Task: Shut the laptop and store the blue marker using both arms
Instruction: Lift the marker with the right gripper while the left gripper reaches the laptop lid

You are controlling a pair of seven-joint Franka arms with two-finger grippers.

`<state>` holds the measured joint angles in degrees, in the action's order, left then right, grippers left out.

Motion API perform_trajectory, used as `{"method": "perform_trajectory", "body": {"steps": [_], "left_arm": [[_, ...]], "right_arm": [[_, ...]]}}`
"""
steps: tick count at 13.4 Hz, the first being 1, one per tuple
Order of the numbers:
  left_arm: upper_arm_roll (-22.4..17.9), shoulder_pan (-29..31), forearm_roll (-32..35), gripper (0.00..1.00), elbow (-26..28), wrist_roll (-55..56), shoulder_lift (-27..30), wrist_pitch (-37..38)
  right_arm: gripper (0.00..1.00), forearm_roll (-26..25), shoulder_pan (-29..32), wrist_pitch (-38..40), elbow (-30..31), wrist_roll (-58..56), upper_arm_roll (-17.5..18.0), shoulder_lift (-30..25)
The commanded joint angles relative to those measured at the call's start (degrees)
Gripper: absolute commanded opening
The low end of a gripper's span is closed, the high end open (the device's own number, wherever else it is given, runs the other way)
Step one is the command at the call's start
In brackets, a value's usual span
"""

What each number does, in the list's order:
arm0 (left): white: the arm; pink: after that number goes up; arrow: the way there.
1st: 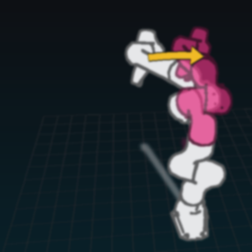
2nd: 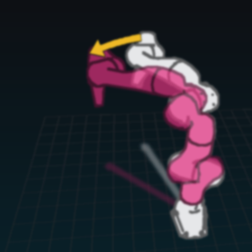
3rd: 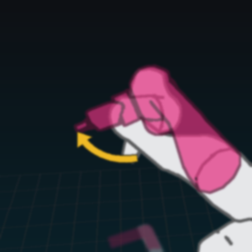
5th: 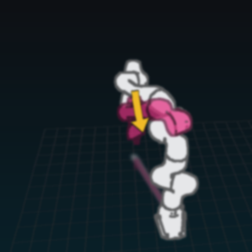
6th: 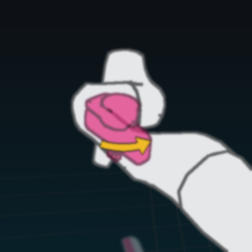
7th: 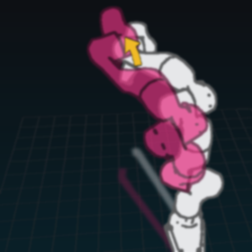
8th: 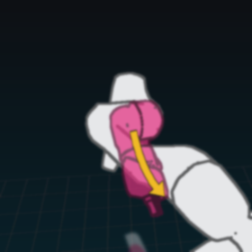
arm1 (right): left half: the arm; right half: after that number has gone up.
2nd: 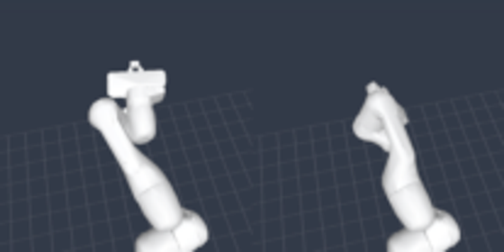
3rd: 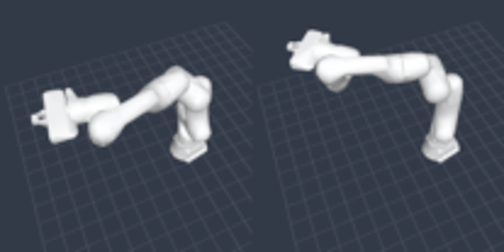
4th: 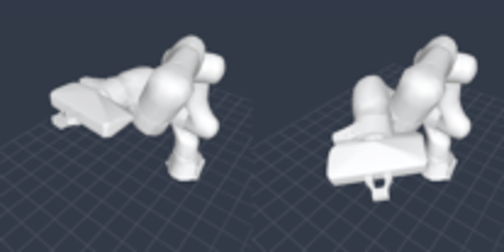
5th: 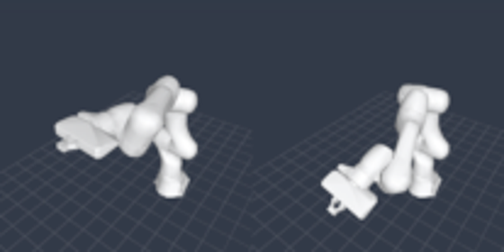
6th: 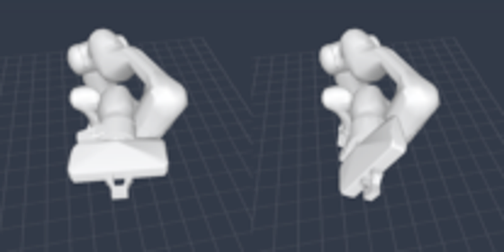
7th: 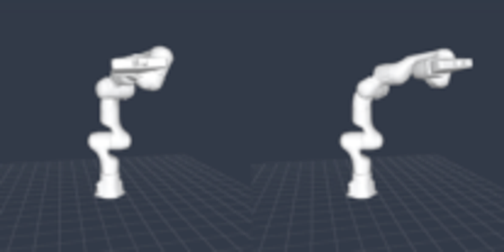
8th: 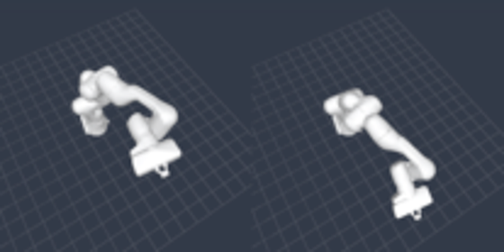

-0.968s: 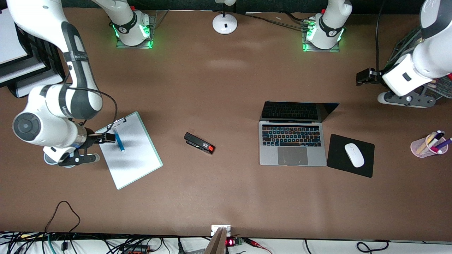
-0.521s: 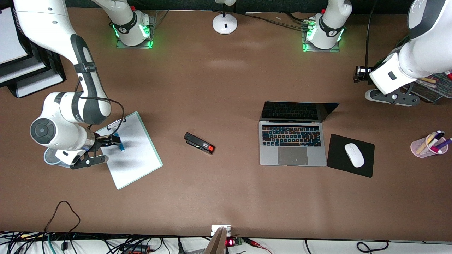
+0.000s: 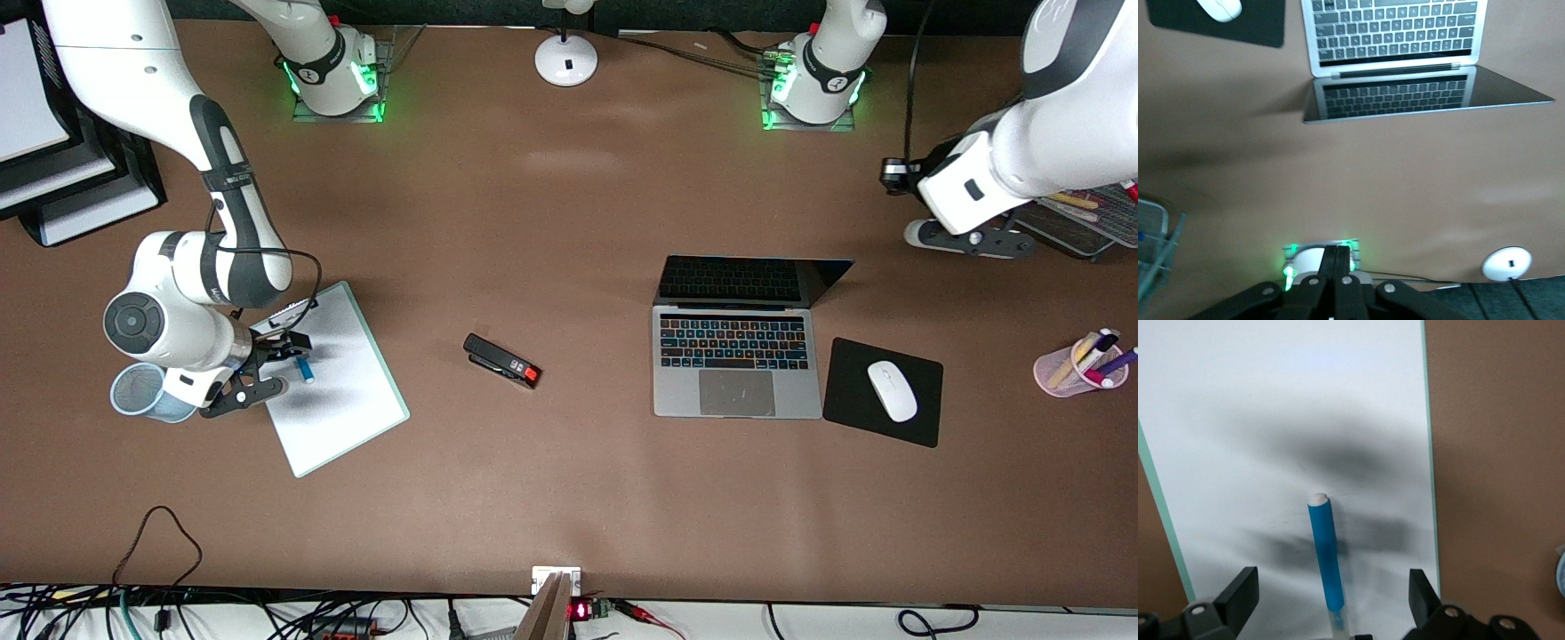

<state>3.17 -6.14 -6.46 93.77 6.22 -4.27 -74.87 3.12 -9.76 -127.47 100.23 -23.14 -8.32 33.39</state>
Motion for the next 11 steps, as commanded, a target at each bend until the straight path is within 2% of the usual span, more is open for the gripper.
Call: {"method": "perform_trajectory", "body": {"steps": [1, 2, 4, 7, 10, 11], "left_arm": [[6.03, 0.16, -1.19, 0.00, 4.73, 7.38, 1.37, -2.54], [7.80, 0.25, -1.28, 0.00, 7.80, 8.79, 1.80, -6.65], [9.56, 0.16, -1.19, 0.00, 12.73, 9.25, 2.51, -13.60], [10.28, 0.07, -1.10, 0.00, 19.67, 9.33, 3.03, -22.57], [11.33, 0.07, -1.10, 0.00, 26.44, 9.25, 3.22, -32.76], [11.60, 0.07, -1.01, 0.00, 28.03, 9.25, 3.04, -36.36]], "right_arm": [[0.99, -0.30, 0.53, -1.81, 1.19, -4.19, 0.15, 0.09], [0.98, -0.13, 0.62, -2.17, 1.19, -4.46, 0.15, 0.45], [0.91, 0.14, 0.54, -2.78, 0.84, -4.37, 0.15, 1.06], [0.85, 0.40, 0.45, -4.27, 0.31, -4.37, 0.15, 2.20], [0.83, 0.93, 0.45, -4.63, -1.00, -3.93, 0.15, 3.26], [0.79, 0.93, 0.36, -4.63, -1.35, -3.84, 0.15, 3.35]]}}
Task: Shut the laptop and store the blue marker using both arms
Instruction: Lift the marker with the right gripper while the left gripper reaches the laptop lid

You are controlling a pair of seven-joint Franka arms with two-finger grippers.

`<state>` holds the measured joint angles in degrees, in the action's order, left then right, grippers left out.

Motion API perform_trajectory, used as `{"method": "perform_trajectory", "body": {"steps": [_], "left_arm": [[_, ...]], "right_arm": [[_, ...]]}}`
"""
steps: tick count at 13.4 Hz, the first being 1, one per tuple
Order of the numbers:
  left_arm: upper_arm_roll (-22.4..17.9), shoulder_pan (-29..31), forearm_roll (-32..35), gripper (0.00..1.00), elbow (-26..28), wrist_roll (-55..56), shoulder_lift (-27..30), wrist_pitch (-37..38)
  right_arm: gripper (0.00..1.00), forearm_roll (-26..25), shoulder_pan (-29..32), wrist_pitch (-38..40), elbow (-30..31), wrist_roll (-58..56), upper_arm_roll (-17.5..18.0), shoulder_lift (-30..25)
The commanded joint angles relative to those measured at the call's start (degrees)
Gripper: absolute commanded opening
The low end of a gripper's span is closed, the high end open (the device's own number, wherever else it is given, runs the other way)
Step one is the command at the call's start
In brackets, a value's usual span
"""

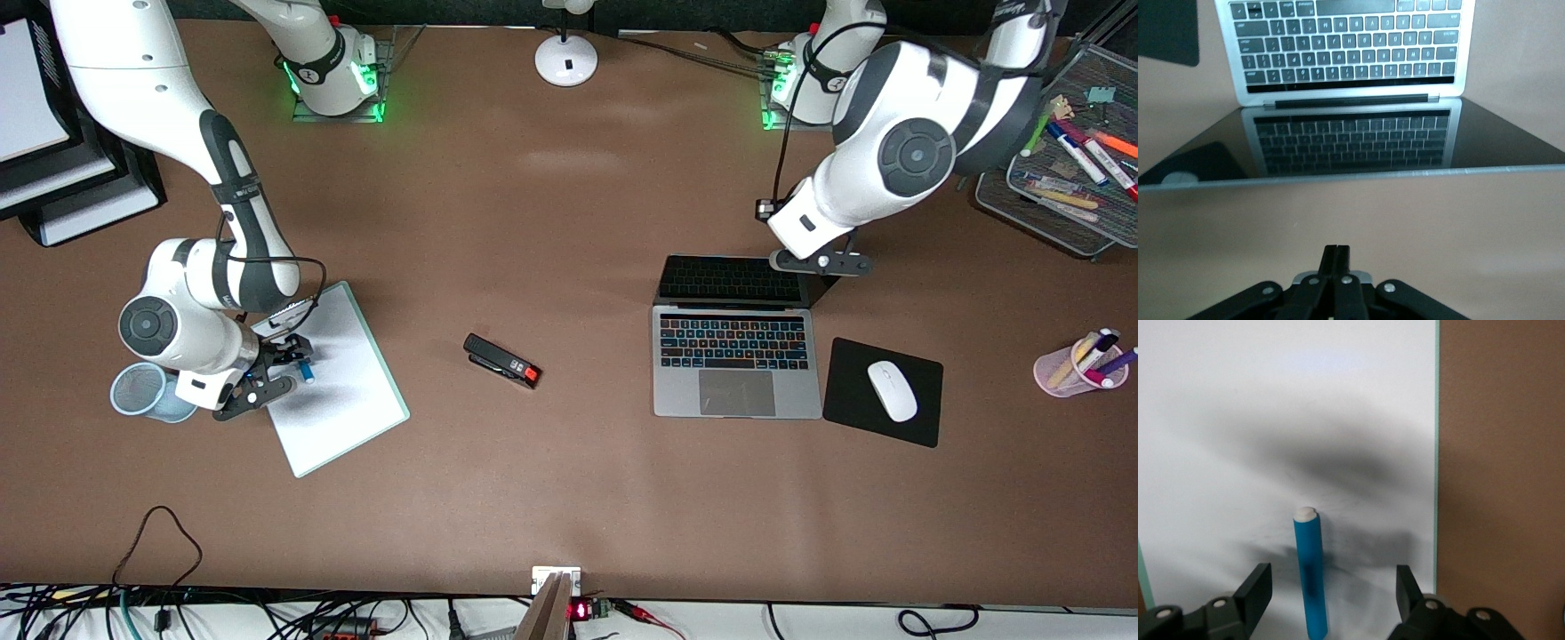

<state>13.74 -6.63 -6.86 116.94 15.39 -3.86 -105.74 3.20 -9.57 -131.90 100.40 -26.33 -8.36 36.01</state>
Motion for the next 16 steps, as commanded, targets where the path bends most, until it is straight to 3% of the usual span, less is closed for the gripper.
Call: {"method": "perform_trajectory", "body": {"steps": [1, 3, 7, 9, 16], "left_arm": [[1.11, 0.48, -0.52, 0.00, 5.84, 0.00, 2.45, -7.96], [1.11, 0.56, -0.35, 0.00, 6.81, -0.44, 1.23, -11.48], [1.03, 1.26, 3.15, 0.00, 6.29, -1.50, -0.80, -19.31], [0.85, 1.44, 4.92, 0.00, 5.68, -1.50, -2.11, -22.74], [0.41, 2.67, 4.93, 0.00, -1.08, -5.19, -10.28, -28.47]], "right_arm": [[0.78, 0.84, 0.08, -0.20, -2.04, -0.48, 0.27, 1.25], [0.72, 0.84, -0.01, -0.20, -3.09, -0.30, 0.71, 2.31], [0.71, 0.84, -0.10, -0.20, -3.37, -0.30, 1.06, 3.01], [0.64, 0.75, -0.01, -0.20, -3.37, -0.56, 1.06, 3.37], [0.54, 0.84, -0.45, -0.20, -3.54, -0.13, 1.86, 3.37]]}}
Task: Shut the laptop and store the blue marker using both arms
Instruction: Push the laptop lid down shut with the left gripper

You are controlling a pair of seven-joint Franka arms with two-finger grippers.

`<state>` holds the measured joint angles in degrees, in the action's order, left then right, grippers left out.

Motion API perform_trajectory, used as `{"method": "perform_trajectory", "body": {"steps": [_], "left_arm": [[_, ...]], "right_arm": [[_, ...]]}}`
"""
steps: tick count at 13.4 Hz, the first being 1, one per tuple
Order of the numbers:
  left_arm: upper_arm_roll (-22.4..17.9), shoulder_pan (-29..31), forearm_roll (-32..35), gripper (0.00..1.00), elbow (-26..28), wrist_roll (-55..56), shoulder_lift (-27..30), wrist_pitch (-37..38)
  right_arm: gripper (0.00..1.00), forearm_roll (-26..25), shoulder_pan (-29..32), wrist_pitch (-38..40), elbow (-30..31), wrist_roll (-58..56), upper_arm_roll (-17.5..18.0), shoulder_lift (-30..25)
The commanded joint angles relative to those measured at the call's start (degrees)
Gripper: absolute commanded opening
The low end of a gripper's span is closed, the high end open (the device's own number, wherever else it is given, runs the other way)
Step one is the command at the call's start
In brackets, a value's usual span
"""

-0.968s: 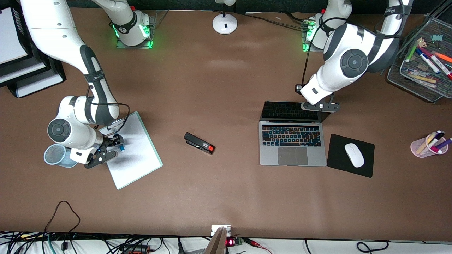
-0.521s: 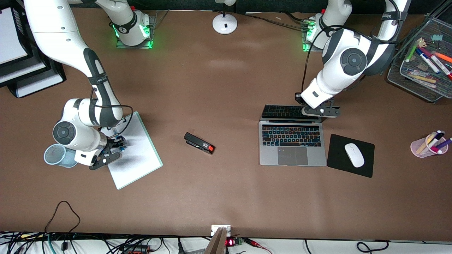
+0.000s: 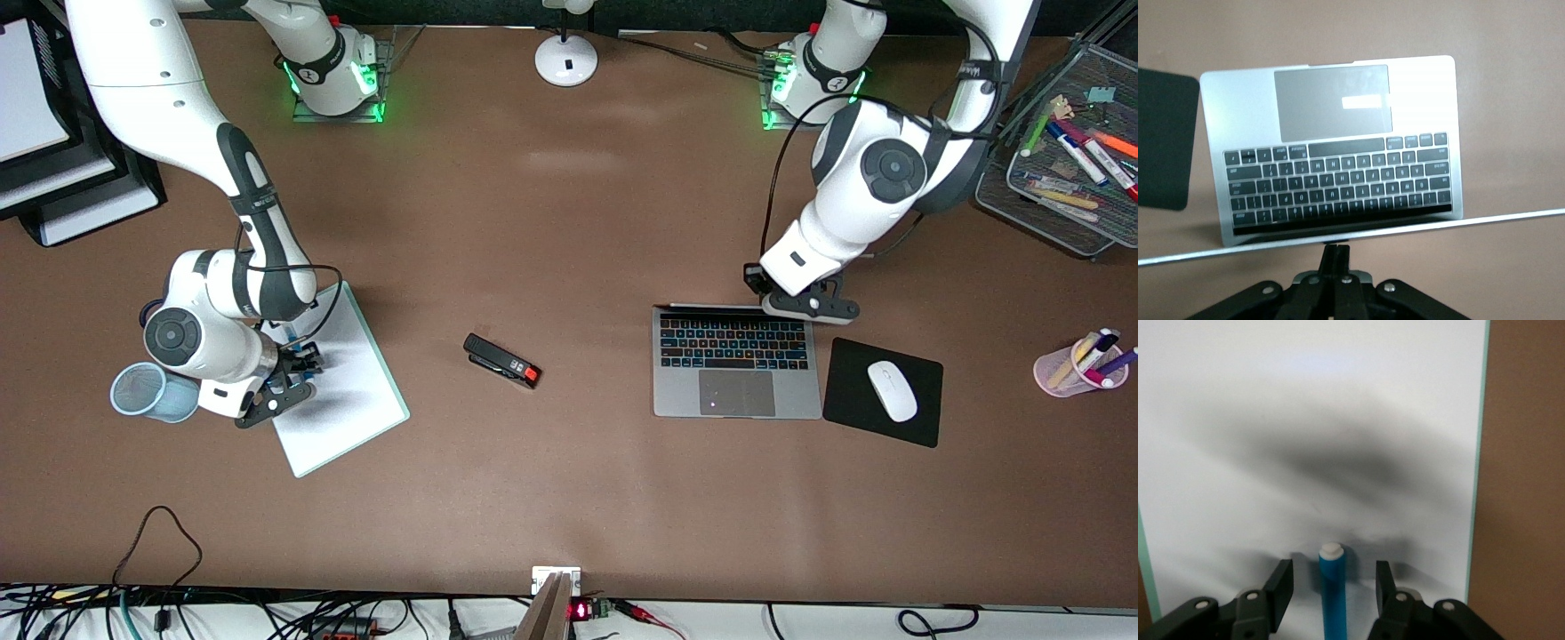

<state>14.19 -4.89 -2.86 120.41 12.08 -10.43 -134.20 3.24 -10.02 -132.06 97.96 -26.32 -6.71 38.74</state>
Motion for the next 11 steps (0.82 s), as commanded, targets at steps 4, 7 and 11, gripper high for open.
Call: {"method": "perform_trajectory", "body": {"steps": [4, 7, 11], "left_arm": [[-0.04, 1.02, 0.93, 0.00, -10.35, -3.91, -9.59, -0.01], [0.05, 1.11, 0.93, 0.00, -14.75, -6.01, -13.73, -0.01], [-0.04, 0.93, 0.93, 0.00, -16.87, -6.37, -18.13, -3.16]], "right_arm": [[0.48, 0.72, 0.00, -0.04, -1.19, -0.22, 0.21, 0.72], [0.44, 0.80, 0.08, -0.13, -1.19, -0.22, 0.21, 1.25], [0.40, 0.80, 0.08, -0.13, -1.28, -0.22, 0.21, 1.34]]}}
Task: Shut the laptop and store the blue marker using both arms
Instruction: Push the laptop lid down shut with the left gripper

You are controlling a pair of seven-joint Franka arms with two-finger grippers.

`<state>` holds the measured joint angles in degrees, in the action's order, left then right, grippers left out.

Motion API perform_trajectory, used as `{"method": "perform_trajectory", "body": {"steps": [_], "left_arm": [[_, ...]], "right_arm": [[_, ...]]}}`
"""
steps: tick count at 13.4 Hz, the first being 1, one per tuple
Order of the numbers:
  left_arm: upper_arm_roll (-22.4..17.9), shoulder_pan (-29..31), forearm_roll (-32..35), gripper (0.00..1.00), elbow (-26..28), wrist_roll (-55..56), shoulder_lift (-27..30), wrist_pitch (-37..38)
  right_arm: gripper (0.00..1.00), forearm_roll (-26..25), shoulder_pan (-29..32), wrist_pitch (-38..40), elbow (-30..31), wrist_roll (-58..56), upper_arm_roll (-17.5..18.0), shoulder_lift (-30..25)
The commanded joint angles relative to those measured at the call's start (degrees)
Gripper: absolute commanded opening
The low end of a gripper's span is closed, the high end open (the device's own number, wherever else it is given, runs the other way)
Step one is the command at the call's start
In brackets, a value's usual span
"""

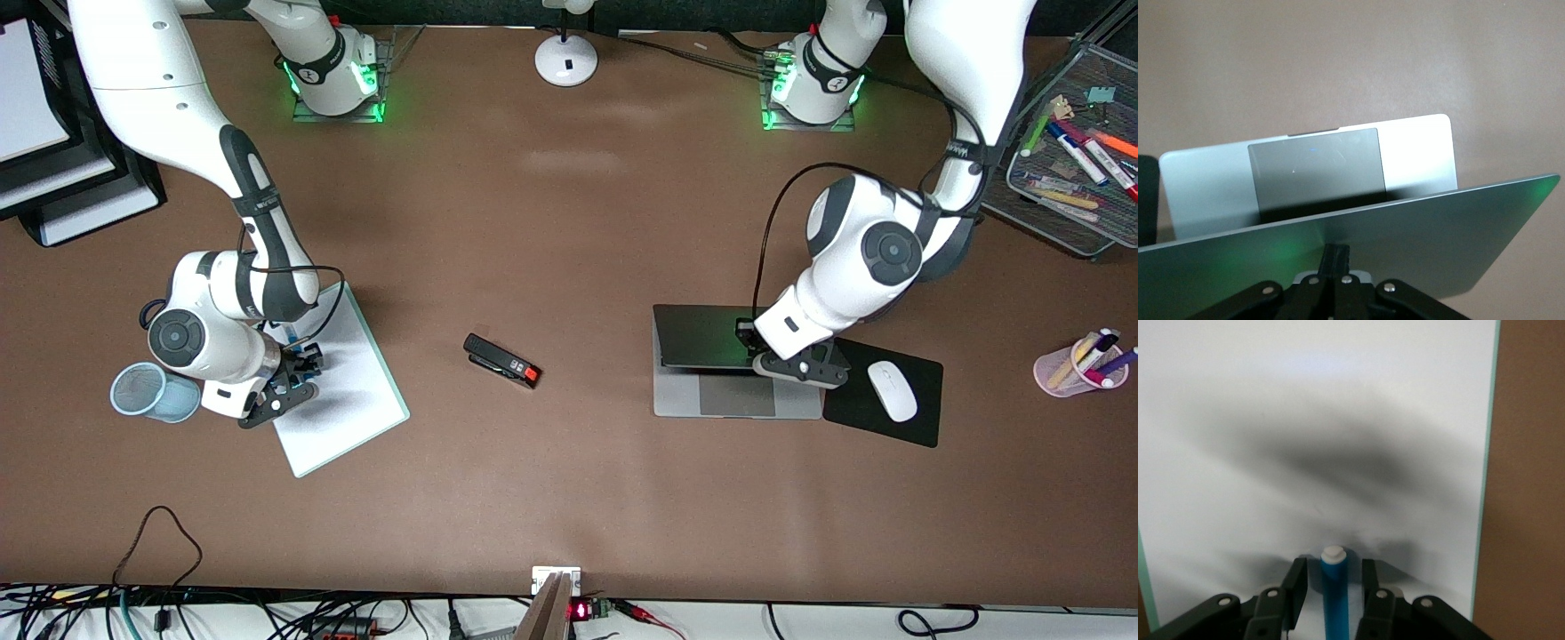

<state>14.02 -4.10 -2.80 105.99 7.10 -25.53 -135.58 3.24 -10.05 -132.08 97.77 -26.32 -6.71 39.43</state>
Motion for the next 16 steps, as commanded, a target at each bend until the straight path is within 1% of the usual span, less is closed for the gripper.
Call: {"method": "perform_trajectory", "body": {"steps": [1, 4, 8, 16], "left_arm": [[0.13, 0.14, 0.86, 0.00, -2.45, -1.38, -4.26, -3.62], [0.13, 0.06, 0.86, 0.00, -2.63, -1.38, -8.39, -9.42], [0.13, -0.03, 0.86, 0.00, -5.43, -1.38, -12.08, -9.79], [-0.05, 0.14, 0.95, 0.00, -6.23, -2.44, -14.38, -10.84]], "right_arm": [[0.38, 0.80, 0.12, -0.11, -1.09, -0.22, 0.21, 0.82], [0.32, 0.80, 0.12, -0.02, -2.22, -0.40, 0.21, 0.91], [0.32, 0.80, 0.12, -0.02, -2.58, -0.66, 0.21, 0.99], [0.32, 0.80, 0.21, 0.15, -2.58, -0.66, 0.21, 1.70]]}}
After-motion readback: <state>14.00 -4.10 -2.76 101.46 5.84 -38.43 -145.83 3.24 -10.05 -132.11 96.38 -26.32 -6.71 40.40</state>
